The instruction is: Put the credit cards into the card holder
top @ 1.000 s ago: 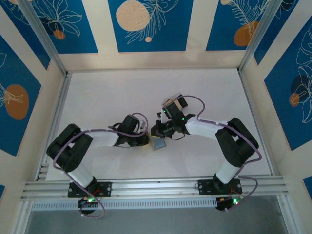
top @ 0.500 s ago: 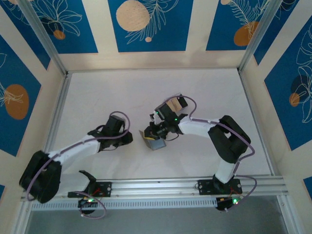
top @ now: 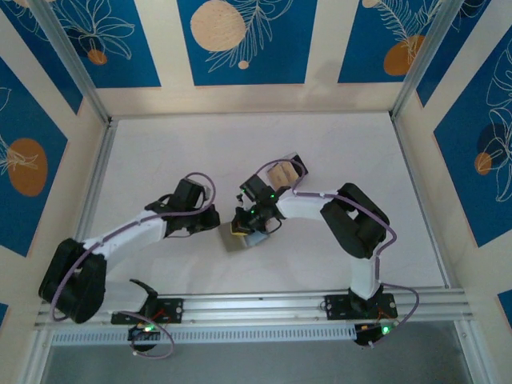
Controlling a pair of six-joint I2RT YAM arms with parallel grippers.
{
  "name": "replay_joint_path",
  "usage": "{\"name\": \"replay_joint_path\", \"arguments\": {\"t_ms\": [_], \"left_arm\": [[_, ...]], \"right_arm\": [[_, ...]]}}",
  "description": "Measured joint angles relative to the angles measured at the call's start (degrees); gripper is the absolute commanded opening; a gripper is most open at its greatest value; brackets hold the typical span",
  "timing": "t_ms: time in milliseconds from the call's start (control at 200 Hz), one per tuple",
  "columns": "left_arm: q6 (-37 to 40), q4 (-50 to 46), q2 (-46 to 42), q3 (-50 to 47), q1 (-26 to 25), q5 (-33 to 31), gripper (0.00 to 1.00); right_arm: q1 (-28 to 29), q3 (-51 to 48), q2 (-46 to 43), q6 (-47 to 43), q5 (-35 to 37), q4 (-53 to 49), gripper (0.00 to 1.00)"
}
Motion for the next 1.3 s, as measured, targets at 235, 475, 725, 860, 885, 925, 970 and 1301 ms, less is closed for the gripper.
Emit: {"name": "replay_joint_path", "arguments": {"t_ms": [235, 475, 725, 860, 885, 925, 970, 1301], "left_arm": [[-0.24, 5.77, 9.03, 0.17, -1.81, 2.95, 0.02], [-0.24, 9.49, 12.28, -1.51, -1.95, 2.67, 0.01], [-0.22, 12.63, 11.96, -3.26, -1.95, 2.89, 0.01], [-0.22, 13.16, 11.93, -3.50, -1.90, 2.97, 0.01], [-0.22, 13.25, 11.93, -3.54, -1.90, 2.99, 0.01], [-0.22, 13.33, 11.93, -3.61, -1.90, 2.99, 0.01], [-0.22, 13.46, 11.93, -3.65, -1.90, 3.04, 0.01], [-0.20, 13.57, 11.96, -3.72, -1.90, 3.15, 0.00]], "right_arm": [[-0.44, 0.17, -0.07, -0.20, 0.81, -2.67, 0.03], [-1.60, 1.66, -2.29, -2.51, 2.60, -7.26, 0.04], [-2.91, 8.31, -3.82, -7.96, 10.14, -15.39, 0.03], [-3.13, 9.92, -1.62, -9.57, 14.05, -18.78, 0.01], [-3.13, 9.92, -1.16, -9.70, 14.71, -19.28, 0.01], [-3.13, 9.94, -0.44, -9.90, 15.50, -20.13, 0.01], [-3.08, 9.92, 0.31, -10.10, 16.61, -20.94, 0.01], [-1.51, 9.99, 1.70, -10.12, 20.33, -22.91, 0.01]]}}
